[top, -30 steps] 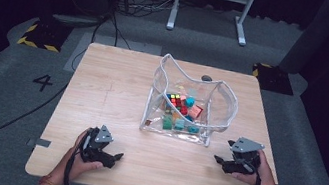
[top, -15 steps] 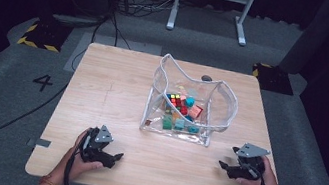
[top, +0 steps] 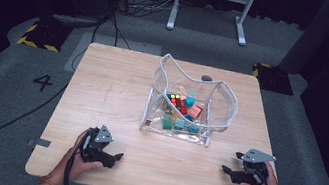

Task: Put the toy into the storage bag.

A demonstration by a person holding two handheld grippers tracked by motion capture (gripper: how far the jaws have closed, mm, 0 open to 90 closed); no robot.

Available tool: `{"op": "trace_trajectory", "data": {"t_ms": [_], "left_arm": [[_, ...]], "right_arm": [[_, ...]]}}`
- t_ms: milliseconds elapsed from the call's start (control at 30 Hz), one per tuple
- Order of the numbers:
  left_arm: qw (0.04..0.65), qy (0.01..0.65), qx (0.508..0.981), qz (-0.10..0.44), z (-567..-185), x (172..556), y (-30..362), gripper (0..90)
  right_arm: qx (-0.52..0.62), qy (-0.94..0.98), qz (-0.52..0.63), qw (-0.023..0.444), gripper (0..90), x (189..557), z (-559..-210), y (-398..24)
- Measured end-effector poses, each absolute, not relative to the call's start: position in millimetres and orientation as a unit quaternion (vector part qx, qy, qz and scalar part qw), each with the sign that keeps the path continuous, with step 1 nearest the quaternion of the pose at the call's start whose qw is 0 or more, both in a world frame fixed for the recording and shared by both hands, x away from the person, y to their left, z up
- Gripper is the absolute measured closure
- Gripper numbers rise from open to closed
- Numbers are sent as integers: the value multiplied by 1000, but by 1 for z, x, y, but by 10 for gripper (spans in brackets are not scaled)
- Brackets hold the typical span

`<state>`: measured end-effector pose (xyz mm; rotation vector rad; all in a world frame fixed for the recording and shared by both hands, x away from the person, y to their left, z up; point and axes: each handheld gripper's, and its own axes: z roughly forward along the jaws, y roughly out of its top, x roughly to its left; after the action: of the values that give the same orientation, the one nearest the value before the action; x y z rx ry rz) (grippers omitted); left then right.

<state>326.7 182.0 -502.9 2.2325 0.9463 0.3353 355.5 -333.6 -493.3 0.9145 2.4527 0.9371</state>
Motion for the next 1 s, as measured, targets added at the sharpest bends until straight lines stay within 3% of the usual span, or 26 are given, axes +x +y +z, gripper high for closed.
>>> {"op": "trace_trajectory", "data": {"t_ms": [233,1000], "left_arm": [[340,363,858,128,-503,327,182,112],[340,364,858,127,-503,326,182,112]], "right_arm": [[353,848,364,155,201,353,-501,-345],[362,838,374,164,186,351,-503,-347]]}}
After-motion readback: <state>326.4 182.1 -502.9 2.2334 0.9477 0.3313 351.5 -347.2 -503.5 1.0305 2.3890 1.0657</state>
